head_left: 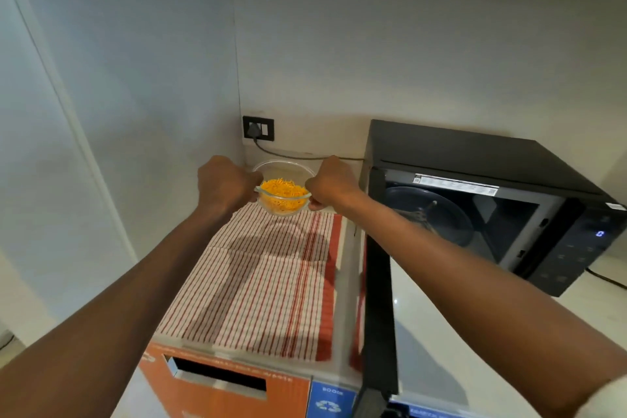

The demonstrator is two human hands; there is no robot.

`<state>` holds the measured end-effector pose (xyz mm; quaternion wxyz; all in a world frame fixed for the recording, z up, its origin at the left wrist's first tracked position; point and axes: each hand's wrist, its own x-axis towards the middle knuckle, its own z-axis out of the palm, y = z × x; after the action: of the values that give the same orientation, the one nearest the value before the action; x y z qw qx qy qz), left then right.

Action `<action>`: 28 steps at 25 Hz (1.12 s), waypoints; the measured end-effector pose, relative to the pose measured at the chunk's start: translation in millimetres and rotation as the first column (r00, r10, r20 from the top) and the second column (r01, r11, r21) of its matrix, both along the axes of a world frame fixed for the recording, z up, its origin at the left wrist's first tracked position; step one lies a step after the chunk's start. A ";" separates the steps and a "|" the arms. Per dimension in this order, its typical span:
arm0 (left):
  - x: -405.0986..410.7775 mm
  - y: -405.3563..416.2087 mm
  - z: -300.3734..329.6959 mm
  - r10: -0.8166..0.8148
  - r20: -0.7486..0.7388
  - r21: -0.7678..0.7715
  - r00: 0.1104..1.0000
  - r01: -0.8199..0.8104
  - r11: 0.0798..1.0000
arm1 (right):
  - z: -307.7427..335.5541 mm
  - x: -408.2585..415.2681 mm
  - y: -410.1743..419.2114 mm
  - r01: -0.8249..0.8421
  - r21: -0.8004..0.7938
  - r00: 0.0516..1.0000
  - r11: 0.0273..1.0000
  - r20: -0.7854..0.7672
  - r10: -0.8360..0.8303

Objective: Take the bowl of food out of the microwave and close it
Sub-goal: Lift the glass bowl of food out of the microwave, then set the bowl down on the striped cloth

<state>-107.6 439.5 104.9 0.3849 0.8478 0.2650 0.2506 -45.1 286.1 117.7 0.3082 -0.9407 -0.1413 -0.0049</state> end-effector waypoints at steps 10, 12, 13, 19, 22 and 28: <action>24.4 62.8 -85.1 -0.120 -0.153 0.078 0.981 0.133 0.988 | -59.2 22.2 70.8 0.104 -0.040 0.926 0.994 -0.360 -0.111; 31.8 73.9 -106.1 -0.160 -0.137 -0.023 0.978 0.158 0.987 | -75.0 26.2 82.6 0.066 -0.100 0.907 0.993 -0.409 -0.102; 33.9 79.6 -115.4 -0.165 -0.137 -0.109 0.977 0.151 0.983 | -84.5 29.0 88.9 0.048 -0.129 0.899 0.990 -0.426 -0.099; 37.9 103.2 -179.7 -0.390 -0.179 -0.190 0.903 0.358 0.914 | -151.1 50.0 118.1 0.029 -0.225 0.850 0.974 -0.507 -0.142; 38.8 106.0 -205.0 -0.249 -0.201 -0.279 0.947 0.188 0.942 | -175.4 52.6 126.5 0.034 -0.245 0.845 0.969 -0.510 -0.159; 42.0 113.9 -233.4 -0.240 -0.104 -0.075 0.965 0.233 0.970 | -207.1 51.1 132.8 0.050 -0.284 0.864 0.958 -0.468 -0.184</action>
<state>-65.6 553.3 -128.5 0.4228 0.8737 0.1909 0.1463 6.1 418.9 -89.4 0.2059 -0.9503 -0.0002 0.2334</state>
